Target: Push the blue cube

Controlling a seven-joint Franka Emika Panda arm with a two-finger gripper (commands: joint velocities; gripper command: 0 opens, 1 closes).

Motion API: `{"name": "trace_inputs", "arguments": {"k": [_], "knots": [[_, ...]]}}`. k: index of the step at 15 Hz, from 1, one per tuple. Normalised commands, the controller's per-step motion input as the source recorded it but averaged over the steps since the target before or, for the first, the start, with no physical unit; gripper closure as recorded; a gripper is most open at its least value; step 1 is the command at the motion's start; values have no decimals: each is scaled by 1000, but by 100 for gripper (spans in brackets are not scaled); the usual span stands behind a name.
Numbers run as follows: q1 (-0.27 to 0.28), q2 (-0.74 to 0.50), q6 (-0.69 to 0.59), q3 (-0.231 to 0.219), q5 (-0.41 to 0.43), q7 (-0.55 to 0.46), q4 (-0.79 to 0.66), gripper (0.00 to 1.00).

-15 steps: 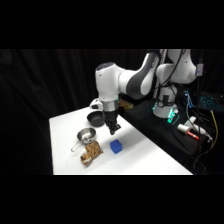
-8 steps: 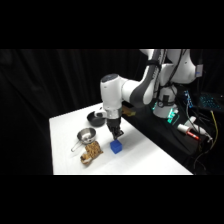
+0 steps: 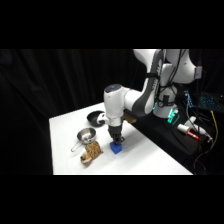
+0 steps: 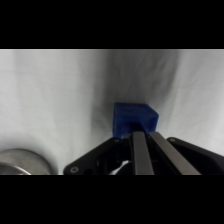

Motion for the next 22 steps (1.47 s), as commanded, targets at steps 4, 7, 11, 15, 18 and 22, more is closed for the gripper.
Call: {"name": "trace_inputs", "arguments": {"k": [4, 7, 11, 15, 18, 22], "knots": [[41, -37, 79, -21, -59, 118, -50, 95], [38, -234, -307, -22, -55, 108, -26, 95], [15, -309, -464, 6, -26, 76, 50, 95], [-8, -247, -376, 10, 1, 61, 114, 96], [-2, -215, -274, -5, -48, 80, 92, 96], [5, -241, -257, -10, -96, 92, 49, 97]]}}
